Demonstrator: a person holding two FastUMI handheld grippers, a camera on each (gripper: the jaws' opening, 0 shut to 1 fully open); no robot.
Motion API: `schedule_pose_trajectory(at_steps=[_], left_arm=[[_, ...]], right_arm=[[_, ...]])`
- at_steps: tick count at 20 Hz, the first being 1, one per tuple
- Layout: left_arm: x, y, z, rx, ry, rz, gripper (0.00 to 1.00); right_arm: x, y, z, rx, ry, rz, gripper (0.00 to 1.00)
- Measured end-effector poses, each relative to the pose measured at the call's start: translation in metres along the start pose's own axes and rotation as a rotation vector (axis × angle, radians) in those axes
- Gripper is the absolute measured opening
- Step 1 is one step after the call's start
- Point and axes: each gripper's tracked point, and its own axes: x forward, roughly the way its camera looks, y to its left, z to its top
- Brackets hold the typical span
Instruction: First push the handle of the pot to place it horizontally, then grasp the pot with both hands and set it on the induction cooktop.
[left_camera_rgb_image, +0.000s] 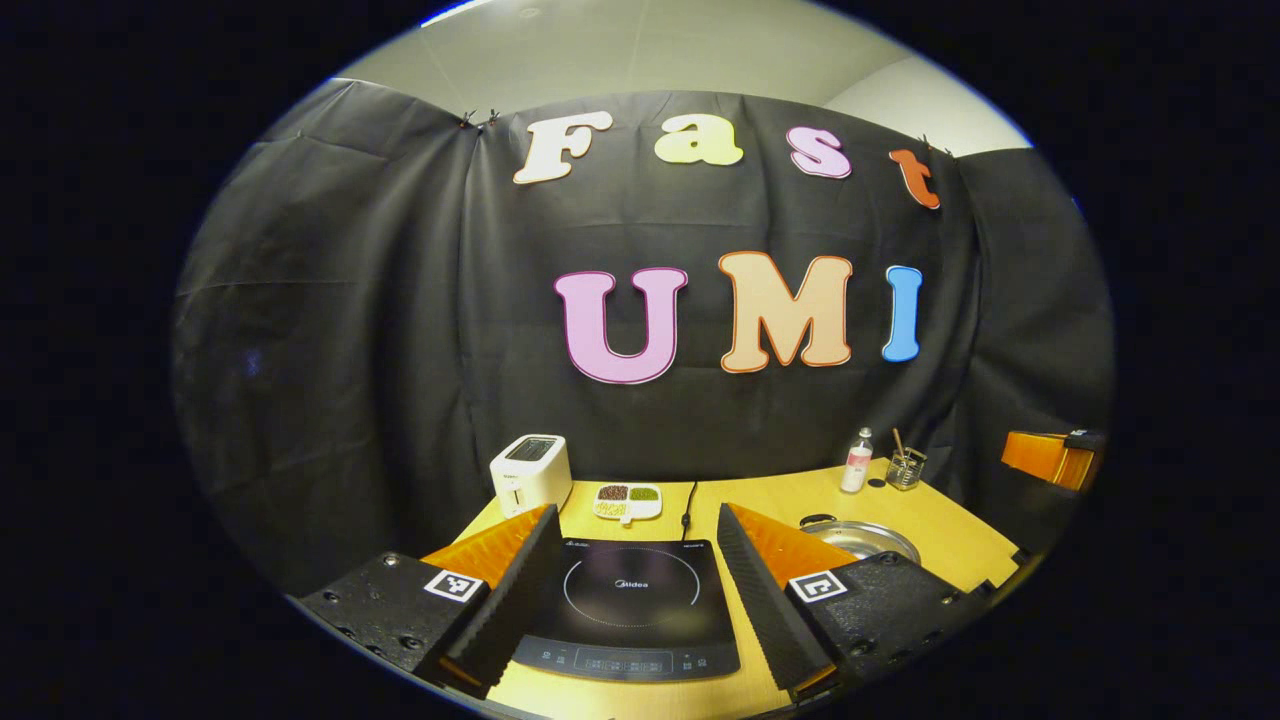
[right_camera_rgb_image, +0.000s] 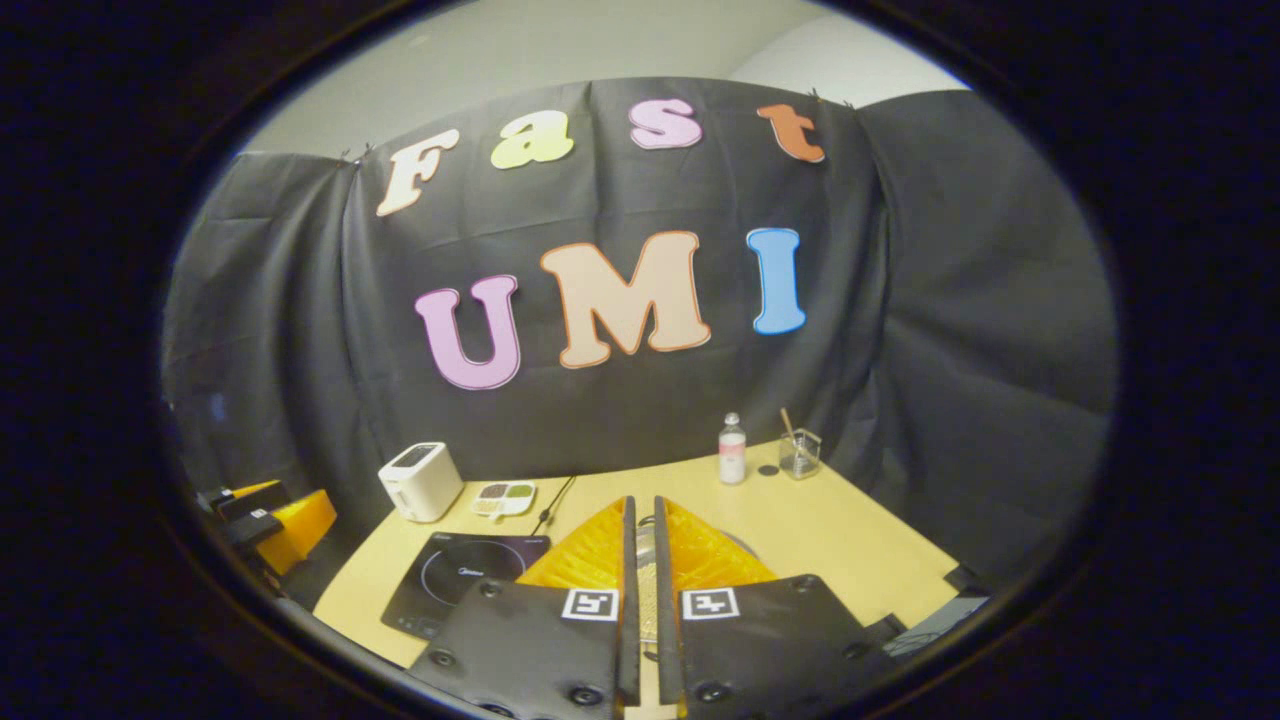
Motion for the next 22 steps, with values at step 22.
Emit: schedule_pose_trajectory(at_steps=[22], left_arm=[[0.067,0.002,-0.041,-0.01,0.132,0.033,0.93]], right_arm=[[0.04,0.008,-0.231,0.136,0.731,0.112,0.06]])
